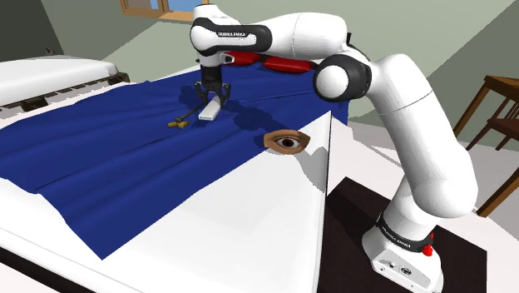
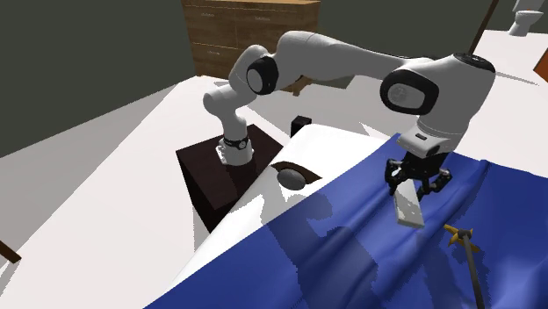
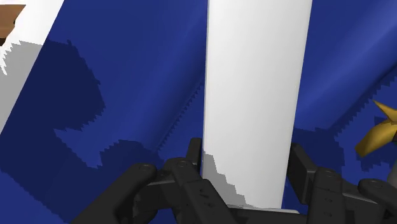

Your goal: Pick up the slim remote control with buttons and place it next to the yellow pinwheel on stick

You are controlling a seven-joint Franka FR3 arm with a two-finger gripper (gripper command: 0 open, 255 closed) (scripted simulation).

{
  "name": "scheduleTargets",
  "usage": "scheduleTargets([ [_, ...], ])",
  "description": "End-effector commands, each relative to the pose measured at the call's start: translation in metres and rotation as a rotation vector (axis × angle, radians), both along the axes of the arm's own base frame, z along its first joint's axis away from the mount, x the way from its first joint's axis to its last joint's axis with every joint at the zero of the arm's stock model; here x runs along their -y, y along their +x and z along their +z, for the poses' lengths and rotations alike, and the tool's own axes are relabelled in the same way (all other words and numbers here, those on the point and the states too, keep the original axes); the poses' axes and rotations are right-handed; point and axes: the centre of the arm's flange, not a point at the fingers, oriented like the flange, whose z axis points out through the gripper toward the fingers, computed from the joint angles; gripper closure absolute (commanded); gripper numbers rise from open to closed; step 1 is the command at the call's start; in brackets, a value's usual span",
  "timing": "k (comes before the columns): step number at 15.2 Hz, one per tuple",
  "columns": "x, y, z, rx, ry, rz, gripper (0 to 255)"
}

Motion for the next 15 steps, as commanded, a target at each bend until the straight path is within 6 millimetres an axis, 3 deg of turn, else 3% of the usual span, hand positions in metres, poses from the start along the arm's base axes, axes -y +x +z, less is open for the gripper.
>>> scheduleTargets([
  [1,-0.002,0.002,-0.009,0.001,0.0,-0.001,255],
  [15,-0.002,0.002,-0.083,0.001,0.0,-0.001,255],
])
